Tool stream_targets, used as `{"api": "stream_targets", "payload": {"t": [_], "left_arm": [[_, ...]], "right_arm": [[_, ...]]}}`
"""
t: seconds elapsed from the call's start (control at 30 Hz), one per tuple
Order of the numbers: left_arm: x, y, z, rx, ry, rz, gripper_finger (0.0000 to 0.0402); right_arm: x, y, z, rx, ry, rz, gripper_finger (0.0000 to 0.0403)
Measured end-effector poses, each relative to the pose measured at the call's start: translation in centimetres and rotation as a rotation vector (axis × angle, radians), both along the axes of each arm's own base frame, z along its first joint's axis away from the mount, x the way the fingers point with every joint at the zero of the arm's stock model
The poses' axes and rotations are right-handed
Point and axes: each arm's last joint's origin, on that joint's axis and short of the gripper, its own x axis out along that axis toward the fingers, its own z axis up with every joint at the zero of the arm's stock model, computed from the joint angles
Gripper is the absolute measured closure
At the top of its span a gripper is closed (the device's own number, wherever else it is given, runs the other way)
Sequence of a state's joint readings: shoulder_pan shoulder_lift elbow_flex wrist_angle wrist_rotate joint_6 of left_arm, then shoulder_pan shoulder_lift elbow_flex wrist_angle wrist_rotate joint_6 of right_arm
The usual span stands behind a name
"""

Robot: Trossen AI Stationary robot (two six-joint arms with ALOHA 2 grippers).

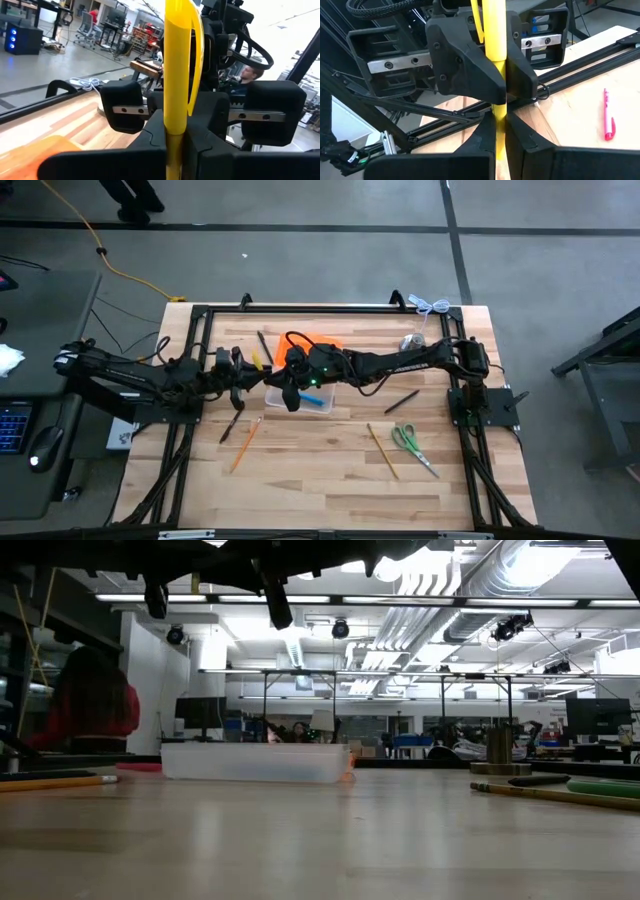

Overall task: Pick & place school supplies into a supply box
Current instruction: Put the yellow pen into the orange supply box

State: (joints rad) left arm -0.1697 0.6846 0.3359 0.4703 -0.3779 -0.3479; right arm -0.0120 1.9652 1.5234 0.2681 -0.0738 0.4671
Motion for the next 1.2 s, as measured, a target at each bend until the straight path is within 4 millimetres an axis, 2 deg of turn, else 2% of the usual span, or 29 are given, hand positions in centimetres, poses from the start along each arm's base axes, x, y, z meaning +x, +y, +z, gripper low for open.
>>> {"api": "stream_targets", "payload": {"t": [0.27,0.4,0.77,1.0,1.2], "left_arm": [[0.0,0.0,0.0,-0.001,0.000,-0.006,0.0343],[0.0,0.0,0.0,0.000,0.001,-0.006,0.0354],[0.0,0.1,-0.5,0.009,0.050,0.032,0.0354],[0.0,0.2,-0.5,0.020,0.063,0.061,0.0354],[-0.1,0.3,-0.6,0.050,0.077,0.109,0.0354]], "right_arm": [[0.0,0.0,0.0,0.001,-0.001,0.002,0.0403],[0.0,0.0,0.0,0.003,-0.001,0.004,0.0400],[0.0,-0.1,0.0,0.011,-0.009,0.004,0.0349],[-0.1,-1.3,0.0,0.074,0.004,0.066,0.0329],[-0.3,-2.3,-0.3,0.125,0.058,0.140,0.0330]]}}
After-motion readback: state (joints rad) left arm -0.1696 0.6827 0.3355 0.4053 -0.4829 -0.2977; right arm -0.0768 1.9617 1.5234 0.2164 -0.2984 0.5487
